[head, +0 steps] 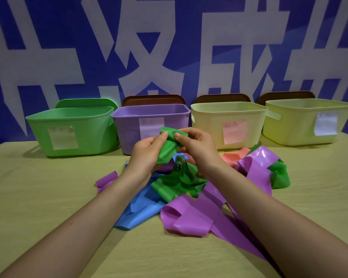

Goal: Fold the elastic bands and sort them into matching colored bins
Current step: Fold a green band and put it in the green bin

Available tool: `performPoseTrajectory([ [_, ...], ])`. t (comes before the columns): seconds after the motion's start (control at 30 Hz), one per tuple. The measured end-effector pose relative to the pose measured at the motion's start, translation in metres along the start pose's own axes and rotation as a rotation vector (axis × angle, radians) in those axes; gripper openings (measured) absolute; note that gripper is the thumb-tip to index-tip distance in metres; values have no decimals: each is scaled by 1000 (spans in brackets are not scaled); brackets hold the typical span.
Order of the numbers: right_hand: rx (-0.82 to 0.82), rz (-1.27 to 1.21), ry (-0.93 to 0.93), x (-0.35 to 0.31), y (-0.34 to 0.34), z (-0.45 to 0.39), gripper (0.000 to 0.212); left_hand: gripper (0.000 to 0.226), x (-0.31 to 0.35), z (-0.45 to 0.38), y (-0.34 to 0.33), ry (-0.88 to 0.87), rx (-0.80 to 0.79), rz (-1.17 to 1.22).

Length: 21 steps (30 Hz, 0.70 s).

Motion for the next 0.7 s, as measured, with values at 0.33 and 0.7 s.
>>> performPoseTrajectory([
  [0.33,-69,565,832,-39,-16,22,24,35,-15,1,0,200,1,158],
  [0.7,-95,206,286,-16,-6,5,21,14,1,-3,-2,91,-98,273],
])
Point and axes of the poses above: each hand's wrist, its own z-axis away from the middle knuckle, its own y-axis out of the back of the hand, x = y × z, the point moved 9 cm from there along -z, towards the middle knuckle, and after that the axes turned 9 degrees about x, right-handed, at the moved point
